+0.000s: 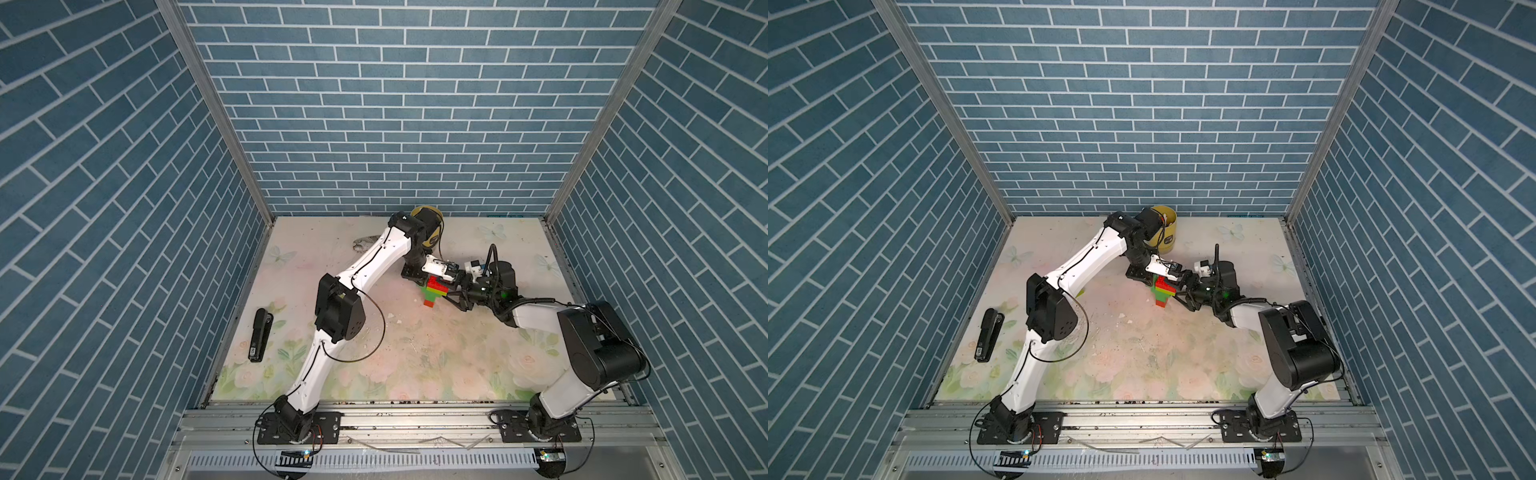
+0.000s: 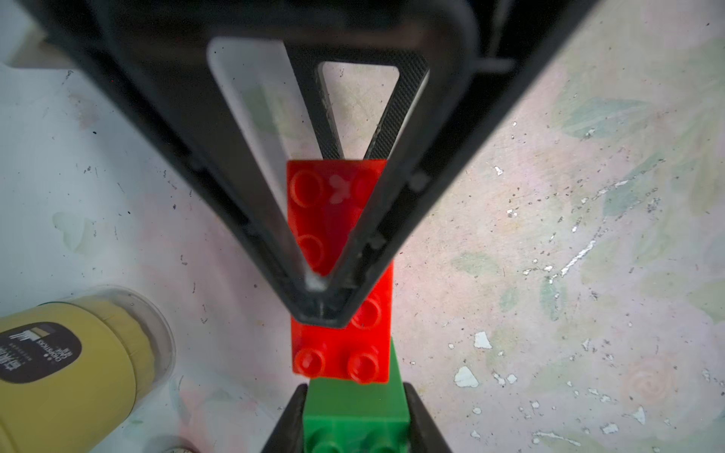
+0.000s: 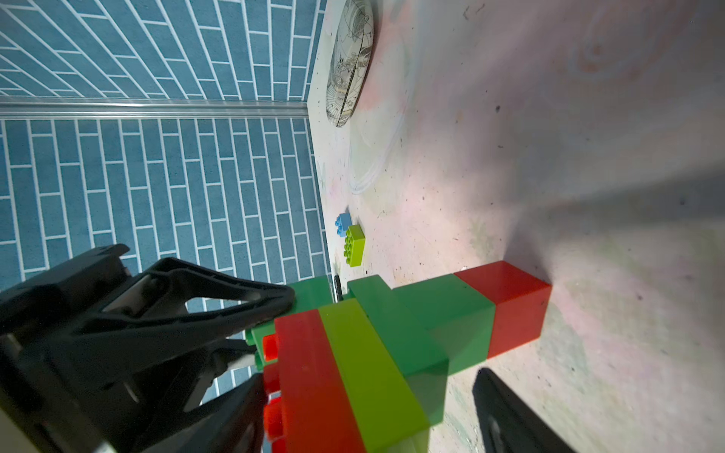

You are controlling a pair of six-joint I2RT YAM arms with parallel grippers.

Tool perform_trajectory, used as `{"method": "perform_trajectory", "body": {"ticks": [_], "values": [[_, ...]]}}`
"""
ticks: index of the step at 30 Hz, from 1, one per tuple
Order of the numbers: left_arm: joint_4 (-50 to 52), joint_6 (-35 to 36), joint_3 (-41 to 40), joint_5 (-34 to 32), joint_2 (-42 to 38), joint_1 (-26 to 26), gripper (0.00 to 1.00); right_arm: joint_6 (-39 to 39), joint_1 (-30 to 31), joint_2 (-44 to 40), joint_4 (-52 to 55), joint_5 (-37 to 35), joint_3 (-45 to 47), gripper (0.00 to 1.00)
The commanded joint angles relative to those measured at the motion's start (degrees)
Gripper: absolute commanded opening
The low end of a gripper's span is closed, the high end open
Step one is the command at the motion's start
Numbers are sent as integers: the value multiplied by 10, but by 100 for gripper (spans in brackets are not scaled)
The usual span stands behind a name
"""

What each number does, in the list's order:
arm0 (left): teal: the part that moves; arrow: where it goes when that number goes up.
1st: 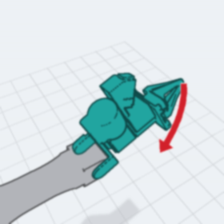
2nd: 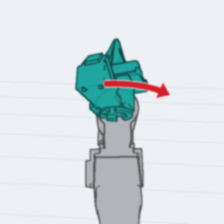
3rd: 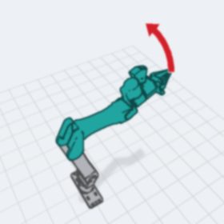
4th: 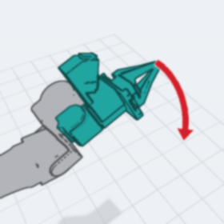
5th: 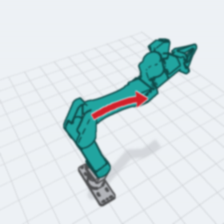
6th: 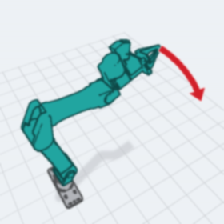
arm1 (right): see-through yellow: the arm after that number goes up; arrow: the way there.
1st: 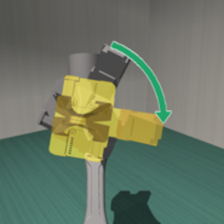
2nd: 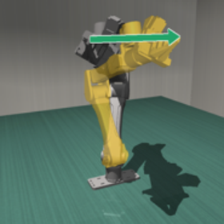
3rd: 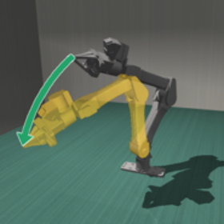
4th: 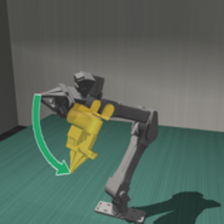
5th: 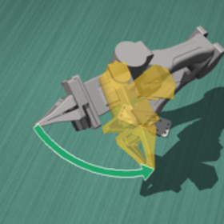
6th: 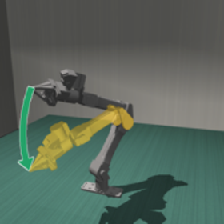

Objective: Assemble a spoon with lego
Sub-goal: Assemble the lego brick with the lego brick.

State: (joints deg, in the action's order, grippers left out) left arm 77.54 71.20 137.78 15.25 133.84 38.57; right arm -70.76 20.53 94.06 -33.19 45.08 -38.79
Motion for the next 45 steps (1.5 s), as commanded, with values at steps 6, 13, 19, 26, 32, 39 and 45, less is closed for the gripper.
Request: {"method": "perform_trajectory", "body": {"ticks": [6,13,19,26,32,39,45], "values": [[26,11,20,-10,25,5,0,-14,3,26,3,5,1,80],[28,17,24,-11,38,11,0,-13,4,36,2,8,-1,79],[38,29,35,-8,56,15,0,-10,4,45,2,10,0,78],[55,48,39,-4,71,20,0,-3,5,59,1,15,-1,77],[74,74,44,-9,91,20,0,3,4,75,1,25,-8,76],[83,76,71,-2,118,27,0,12,4,84,-1,39,1,75],[77,70,48,11,115,30,1,18,4,86,-2,41,9,75]]}}
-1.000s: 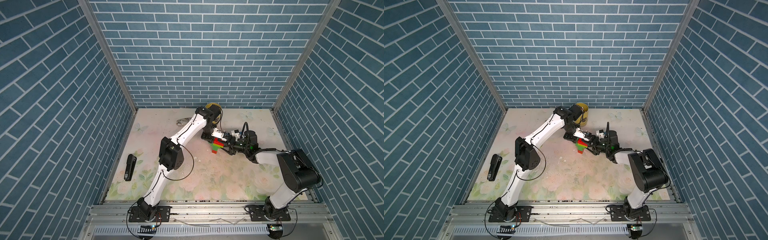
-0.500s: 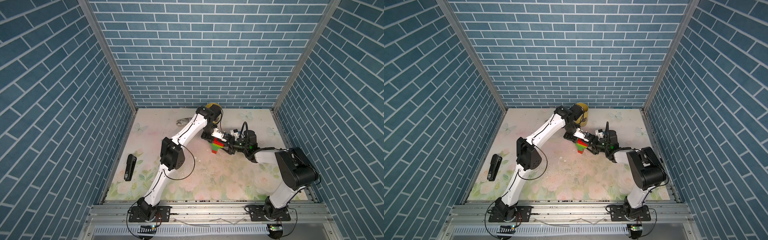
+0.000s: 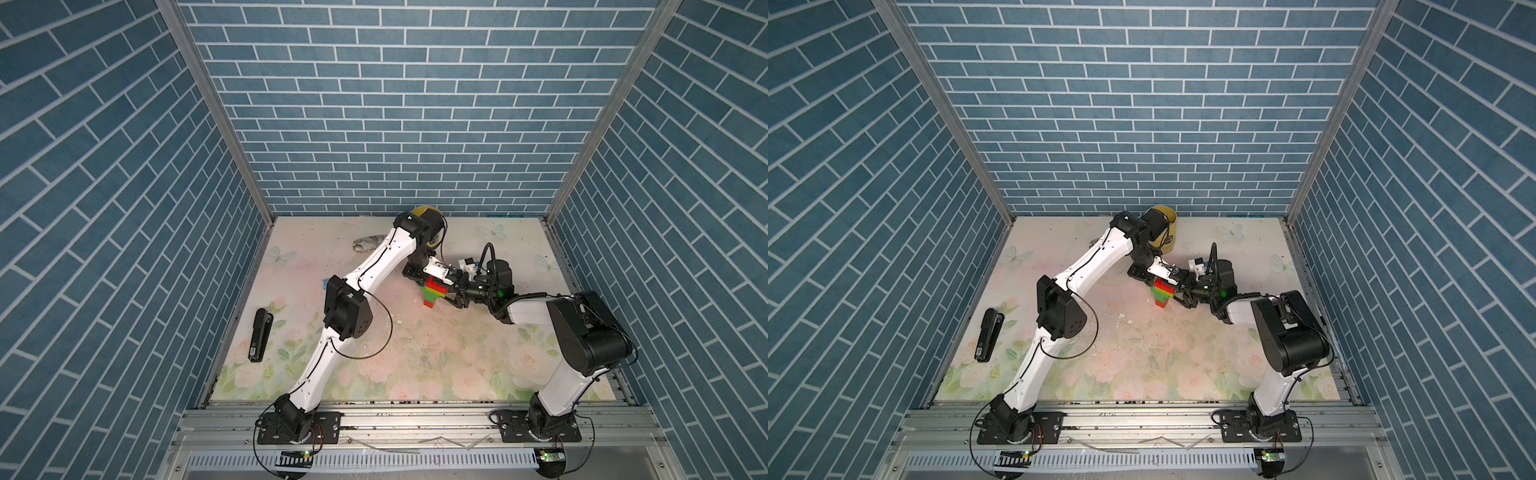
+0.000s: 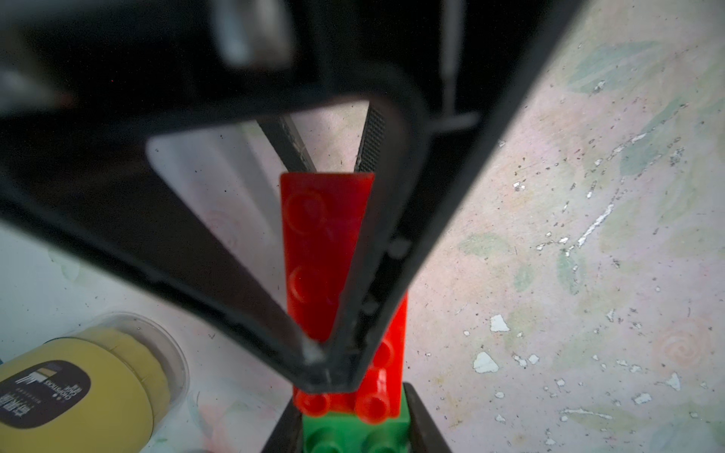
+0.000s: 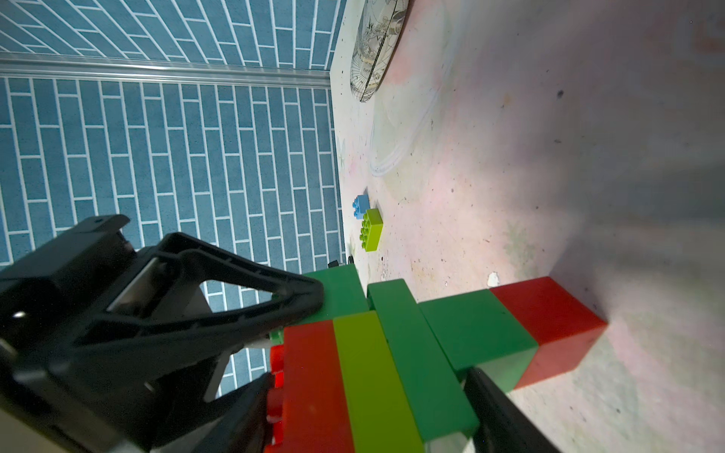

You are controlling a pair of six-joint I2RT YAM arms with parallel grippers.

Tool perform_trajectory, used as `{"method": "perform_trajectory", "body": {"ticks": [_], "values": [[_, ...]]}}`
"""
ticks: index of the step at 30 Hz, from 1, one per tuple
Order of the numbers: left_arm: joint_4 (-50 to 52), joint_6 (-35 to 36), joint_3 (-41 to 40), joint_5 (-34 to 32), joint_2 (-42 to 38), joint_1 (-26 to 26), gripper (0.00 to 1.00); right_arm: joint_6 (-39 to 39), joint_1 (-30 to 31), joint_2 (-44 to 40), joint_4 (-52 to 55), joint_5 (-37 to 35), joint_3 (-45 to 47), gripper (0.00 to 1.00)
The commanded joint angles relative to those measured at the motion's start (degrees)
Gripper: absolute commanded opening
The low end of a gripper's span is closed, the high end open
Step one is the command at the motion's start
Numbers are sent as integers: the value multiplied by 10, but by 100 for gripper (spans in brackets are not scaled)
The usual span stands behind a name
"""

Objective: Assemble a spoon with lego
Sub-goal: Assemble the lego brick with the lego brick.

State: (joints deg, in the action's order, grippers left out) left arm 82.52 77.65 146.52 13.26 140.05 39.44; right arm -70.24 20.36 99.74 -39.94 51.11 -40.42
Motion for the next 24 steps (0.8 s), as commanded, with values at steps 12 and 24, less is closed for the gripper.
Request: {"method": "perform_trajectory", "body": {"ticks": [12,24], "values": [[10,23,-31,-3,23,24,24,25,5,25,86,-20,20,74],[-23,32,-49,-3,-16,33,44,37,5,18,109,-21,13,74]]}}
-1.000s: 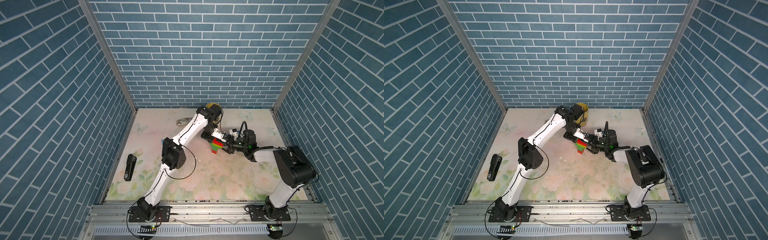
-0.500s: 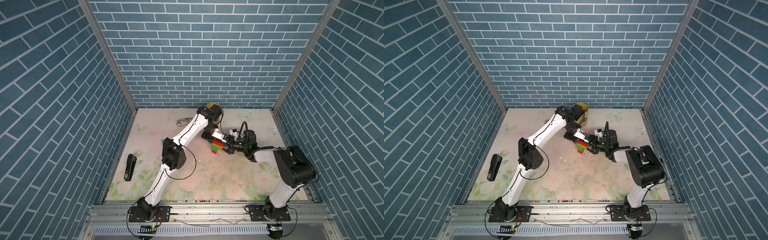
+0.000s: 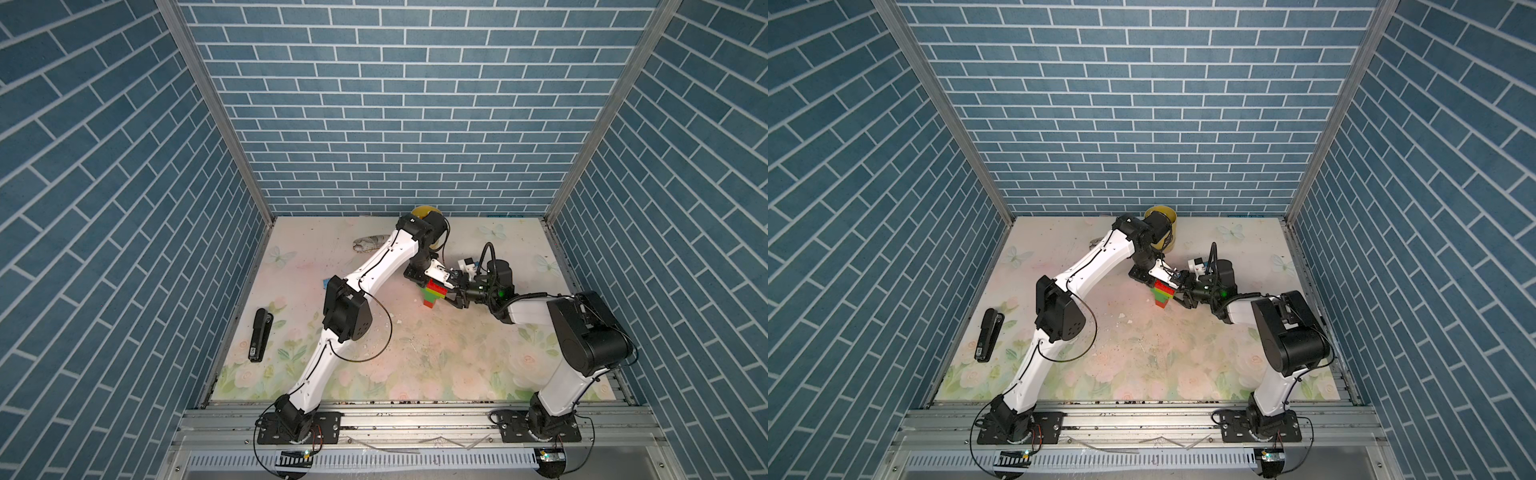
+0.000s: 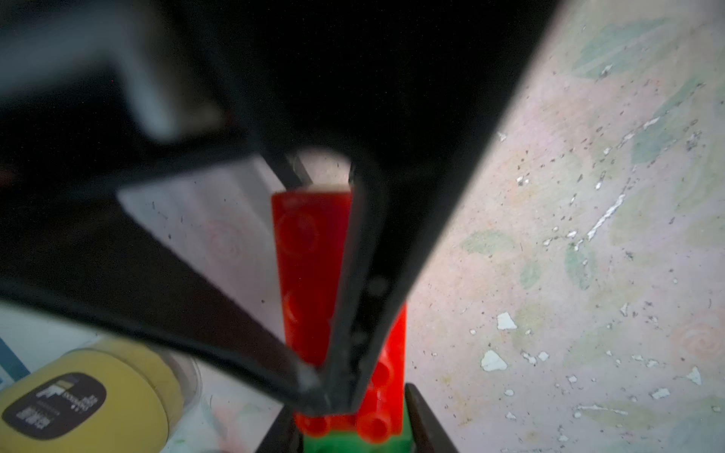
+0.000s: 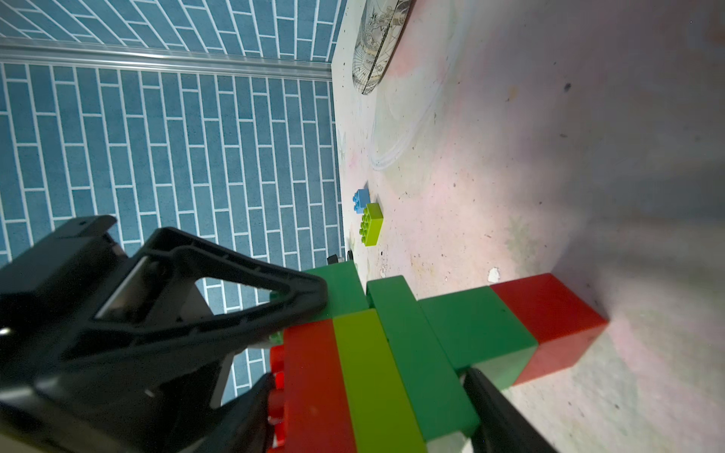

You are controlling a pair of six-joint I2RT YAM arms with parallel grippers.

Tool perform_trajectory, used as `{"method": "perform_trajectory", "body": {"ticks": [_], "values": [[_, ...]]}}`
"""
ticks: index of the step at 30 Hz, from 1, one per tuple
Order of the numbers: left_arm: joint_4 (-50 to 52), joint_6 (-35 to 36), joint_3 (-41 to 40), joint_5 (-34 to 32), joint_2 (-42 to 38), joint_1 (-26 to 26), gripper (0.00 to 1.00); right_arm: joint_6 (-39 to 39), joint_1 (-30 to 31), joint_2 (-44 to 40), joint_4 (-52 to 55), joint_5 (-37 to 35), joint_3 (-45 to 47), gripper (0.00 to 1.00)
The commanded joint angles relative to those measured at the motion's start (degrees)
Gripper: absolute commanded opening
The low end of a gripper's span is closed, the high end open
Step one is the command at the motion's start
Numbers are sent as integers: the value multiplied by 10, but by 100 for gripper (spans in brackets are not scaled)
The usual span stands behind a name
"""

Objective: Assemble a spoon with lego
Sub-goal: Assemble the lego brick with the lego brick.

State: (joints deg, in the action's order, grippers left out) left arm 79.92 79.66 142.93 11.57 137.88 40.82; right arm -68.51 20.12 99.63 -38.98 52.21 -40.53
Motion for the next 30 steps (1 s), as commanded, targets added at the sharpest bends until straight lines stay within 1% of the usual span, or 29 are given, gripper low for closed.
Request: {"method": "perform_trajectory", "body": {"ticks": [1,9,13,16,18,23,30], "values": [[2,12,-14,13,5,19,45,20,6,19,100,-32,14,74],[-8,17,-16,13,-7,19,53,23,7,21,104,-32,10,74],[-36,19,-40,18,-34,19,61,25,4,23,107,-31,9,74],[-77,18,-72,18,-63,19,68,25,3,23,108,-31,10,73],[-93,18,-81,18,-75,19,71,27,4,23,113,-32,9,73],[-102,15,-77,19,-91,19,73,30,2,20,119,-33,8,73],[-119,12,-79,-14,-101,12,74,34,1,19,123,-32,8,73]]}}
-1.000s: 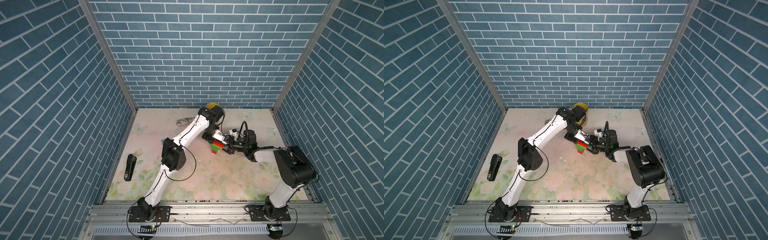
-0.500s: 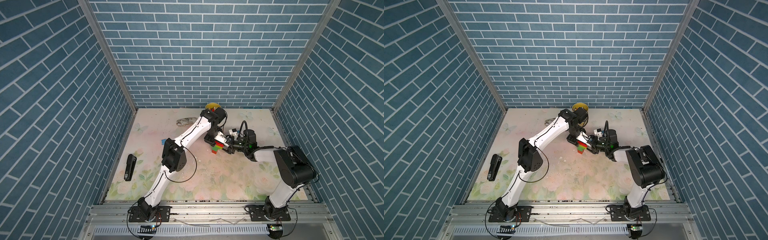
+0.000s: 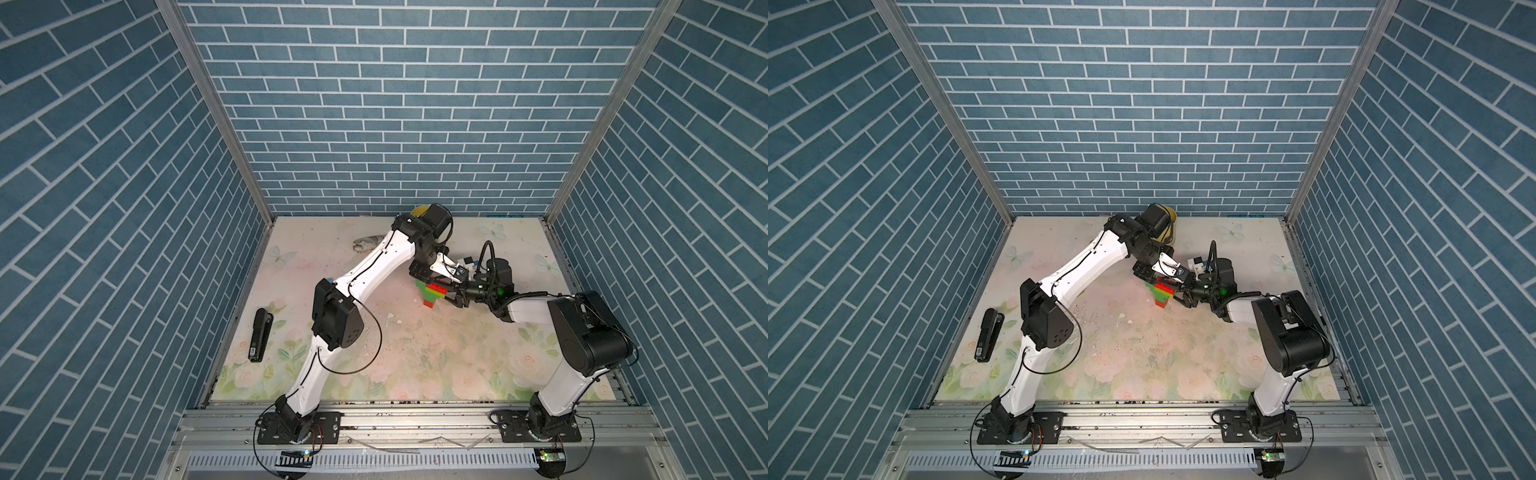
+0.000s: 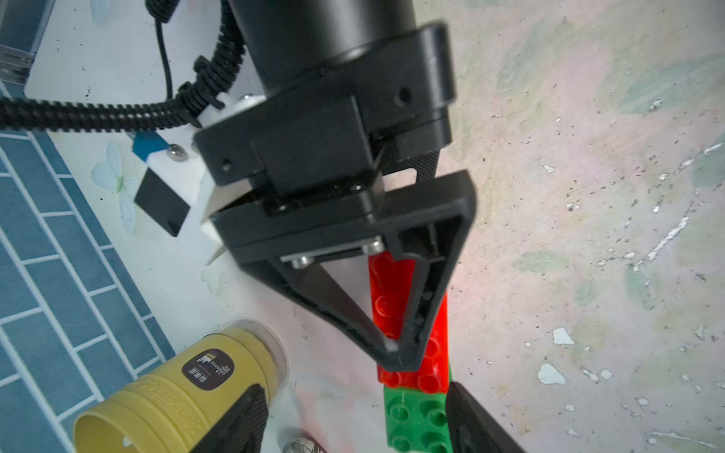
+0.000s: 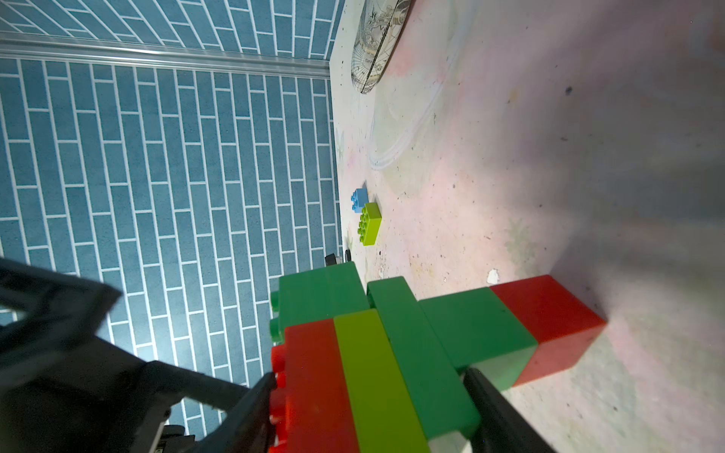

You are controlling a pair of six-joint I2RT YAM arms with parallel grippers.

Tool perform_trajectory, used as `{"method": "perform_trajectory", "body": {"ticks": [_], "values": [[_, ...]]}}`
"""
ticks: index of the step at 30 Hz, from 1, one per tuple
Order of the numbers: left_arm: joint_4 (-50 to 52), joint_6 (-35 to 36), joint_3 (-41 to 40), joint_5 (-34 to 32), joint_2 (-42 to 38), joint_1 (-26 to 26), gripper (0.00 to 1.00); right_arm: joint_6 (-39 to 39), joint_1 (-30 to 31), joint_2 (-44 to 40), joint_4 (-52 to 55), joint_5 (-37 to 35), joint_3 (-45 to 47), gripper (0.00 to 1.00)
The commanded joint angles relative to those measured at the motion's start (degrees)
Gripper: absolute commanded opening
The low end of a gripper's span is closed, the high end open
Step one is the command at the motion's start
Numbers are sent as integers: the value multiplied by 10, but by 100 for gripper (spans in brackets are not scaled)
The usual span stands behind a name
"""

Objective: Assemble a spoon with lego
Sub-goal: Assemble the lego brick with the lego brick.

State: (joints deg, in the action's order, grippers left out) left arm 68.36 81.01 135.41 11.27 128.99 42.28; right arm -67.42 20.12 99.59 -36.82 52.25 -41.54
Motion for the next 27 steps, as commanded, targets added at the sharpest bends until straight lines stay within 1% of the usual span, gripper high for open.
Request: {"method": "perform_trajectory", "body": {"ticks": [1,13,21,27], "values": [[-5,-2,-4,-14,-11,-4,74,24,2,19,102,-31,18,72],[-5,0,3,-45,16,-12,75,33,1,16,117,-29,16,72],[0,4,2,-49,34,-15,75,34,1,17,117,-30,18,71],[-1,1,-3,-35,43,-16,75,38,0,20,120,-29,18,71]]}}
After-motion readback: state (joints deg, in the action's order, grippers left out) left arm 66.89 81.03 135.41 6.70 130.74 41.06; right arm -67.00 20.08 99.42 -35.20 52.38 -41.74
